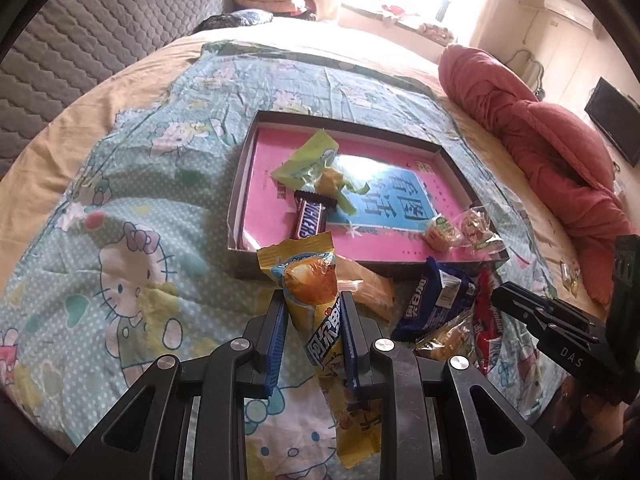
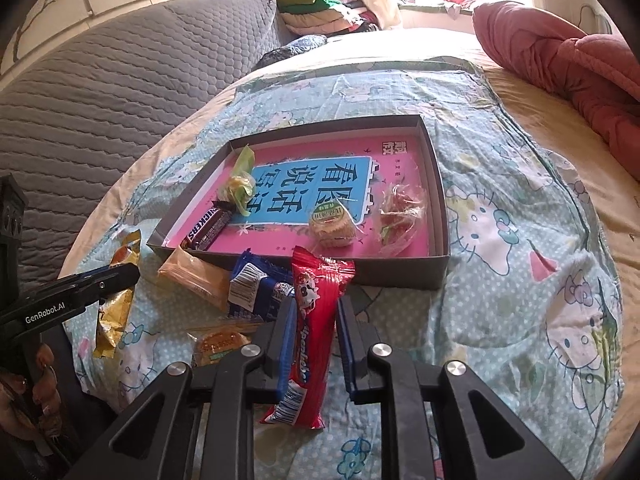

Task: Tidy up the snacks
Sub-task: 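Lift the yellow bag with left tool while right tool lifts the red bag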

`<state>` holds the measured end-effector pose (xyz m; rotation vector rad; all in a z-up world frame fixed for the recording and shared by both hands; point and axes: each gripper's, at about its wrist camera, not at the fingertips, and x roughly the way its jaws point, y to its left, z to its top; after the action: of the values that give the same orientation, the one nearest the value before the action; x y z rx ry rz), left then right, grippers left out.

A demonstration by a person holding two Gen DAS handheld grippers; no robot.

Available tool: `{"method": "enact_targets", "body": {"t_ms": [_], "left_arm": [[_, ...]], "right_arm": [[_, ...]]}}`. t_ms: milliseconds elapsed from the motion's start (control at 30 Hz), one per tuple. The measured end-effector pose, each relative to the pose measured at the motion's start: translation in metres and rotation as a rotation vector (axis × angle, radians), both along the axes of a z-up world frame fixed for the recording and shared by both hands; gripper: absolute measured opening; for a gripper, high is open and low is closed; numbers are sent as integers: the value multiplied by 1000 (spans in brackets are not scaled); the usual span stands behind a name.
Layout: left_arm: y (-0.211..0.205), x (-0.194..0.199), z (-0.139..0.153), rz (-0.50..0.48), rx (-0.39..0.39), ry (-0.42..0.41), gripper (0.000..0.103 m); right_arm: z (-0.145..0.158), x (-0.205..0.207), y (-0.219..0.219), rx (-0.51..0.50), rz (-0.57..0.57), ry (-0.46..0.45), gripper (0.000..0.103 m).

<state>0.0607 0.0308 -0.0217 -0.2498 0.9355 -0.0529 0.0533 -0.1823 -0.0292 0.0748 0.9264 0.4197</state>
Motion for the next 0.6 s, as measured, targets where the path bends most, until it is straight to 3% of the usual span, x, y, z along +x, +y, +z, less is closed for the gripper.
{"method": "enact_targets", "body": {"t_ms": [400, 600], "left_arm": [[0, -2, 6, 3, -9, -18, 26], [0, -1, 6, -2, -14, -18, 26]], "right_arm": [[-3, 3, -6, 13, -22, 23, 20], [-24, 6, -18, 83, -66, 165, 20]]}}
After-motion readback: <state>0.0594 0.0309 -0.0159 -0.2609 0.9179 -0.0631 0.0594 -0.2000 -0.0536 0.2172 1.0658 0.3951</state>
